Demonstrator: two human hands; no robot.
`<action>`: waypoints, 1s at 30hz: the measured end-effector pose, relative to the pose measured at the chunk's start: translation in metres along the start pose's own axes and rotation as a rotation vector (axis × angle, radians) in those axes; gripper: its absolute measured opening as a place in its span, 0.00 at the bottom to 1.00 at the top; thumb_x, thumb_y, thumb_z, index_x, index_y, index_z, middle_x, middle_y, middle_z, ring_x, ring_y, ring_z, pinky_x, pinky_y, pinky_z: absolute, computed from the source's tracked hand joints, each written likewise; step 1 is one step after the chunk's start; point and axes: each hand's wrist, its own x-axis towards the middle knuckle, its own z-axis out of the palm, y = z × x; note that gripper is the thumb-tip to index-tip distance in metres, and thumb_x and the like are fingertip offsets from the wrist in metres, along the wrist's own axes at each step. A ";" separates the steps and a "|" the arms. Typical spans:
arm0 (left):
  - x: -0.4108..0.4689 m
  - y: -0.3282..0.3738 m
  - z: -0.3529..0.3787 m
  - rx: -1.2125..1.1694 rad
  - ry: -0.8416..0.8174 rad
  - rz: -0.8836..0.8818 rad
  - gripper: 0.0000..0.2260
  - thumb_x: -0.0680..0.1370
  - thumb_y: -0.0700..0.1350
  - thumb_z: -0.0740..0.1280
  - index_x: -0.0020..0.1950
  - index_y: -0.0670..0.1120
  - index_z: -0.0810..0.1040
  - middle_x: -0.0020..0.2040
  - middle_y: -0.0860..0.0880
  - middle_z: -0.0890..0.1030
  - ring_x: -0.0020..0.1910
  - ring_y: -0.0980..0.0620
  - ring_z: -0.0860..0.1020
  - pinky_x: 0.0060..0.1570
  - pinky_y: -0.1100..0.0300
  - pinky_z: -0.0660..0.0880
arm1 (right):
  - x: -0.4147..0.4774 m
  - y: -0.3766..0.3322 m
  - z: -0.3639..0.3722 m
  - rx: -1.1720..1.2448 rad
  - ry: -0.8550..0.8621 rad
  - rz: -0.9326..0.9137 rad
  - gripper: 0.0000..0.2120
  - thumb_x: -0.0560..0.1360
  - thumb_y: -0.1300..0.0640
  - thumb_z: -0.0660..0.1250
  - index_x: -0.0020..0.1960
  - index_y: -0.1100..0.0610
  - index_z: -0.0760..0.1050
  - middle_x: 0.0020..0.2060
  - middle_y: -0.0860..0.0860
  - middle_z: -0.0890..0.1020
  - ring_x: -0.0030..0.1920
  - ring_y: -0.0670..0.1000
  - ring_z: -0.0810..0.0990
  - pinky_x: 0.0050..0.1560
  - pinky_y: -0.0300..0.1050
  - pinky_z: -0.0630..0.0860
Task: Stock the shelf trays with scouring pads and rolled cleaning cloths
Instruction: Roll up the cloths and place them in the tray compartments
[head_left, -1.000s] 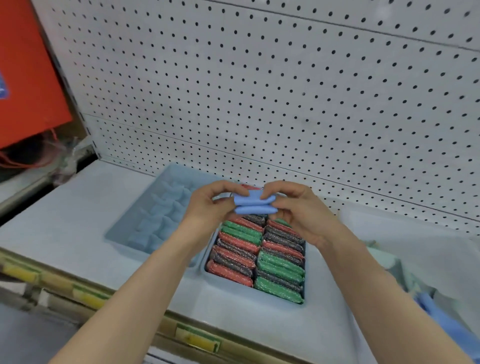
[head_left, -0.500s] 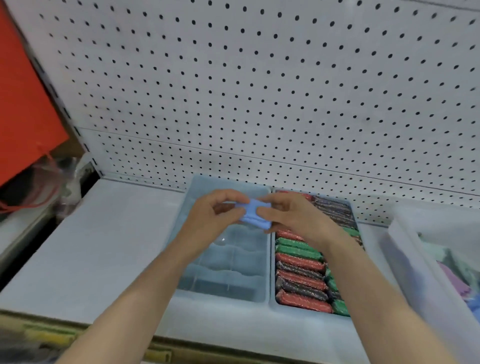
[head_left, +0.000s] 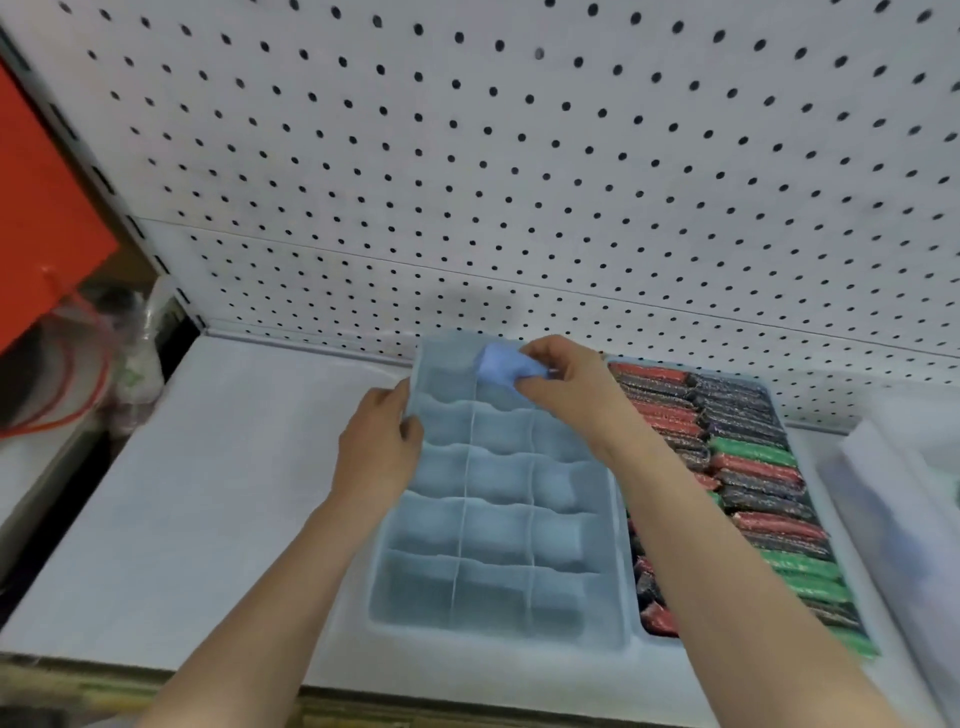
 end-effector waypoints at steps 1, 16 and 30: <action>-0.004 0.000 0.003 -0.020 0.015 -0.004 0.19 0.78 0.39 0.60 0.68 0.49 0.73 0.52 0.44 0.74 0.46 0.42 0.75 0.47 0.52 0.73 | 0.001 0.000 0.007 -0.013 -0.004 -0.013 0.09 0.72 0.66 0.68 0.50 0.57 0.78 0.40 0.51 0.80 0.37 0.47 0.73 0.39 0.38 0.70; -0.015 0.036 0.053 -0.151 -0.032 0.031 0.16 0.82 0.44 0.54 0.69 0.49 0.71 0.56 0.48 0.72 0.47 0.50 0.74 0.46 0.60 0.67 | 0.020 0.044 0.028 -0.593 0.188 -0.169 0.08 0.72 0.62 0.66 0.49 0.54 0.78 0.38 0.54 0.81 0.45 0.57 0.76 0.40 0.51 0.75; -0.012 0.043 0.053 -0.095 -0.065 0.049 0.16 0.83 0.44 0.54 0.70 0.49 0.70 0.56 0.47 0.72 0.44 0.53 0.70 0.42 0.65 0.62 | 0.046 0.032 0.025 -1.038 0.063 0.031 0.05 0.74 0.59 0.66 0.48 0.54 0.80 0.40 0.53 0.75 0.46 0.57 0.79 0.40 0.43 0.67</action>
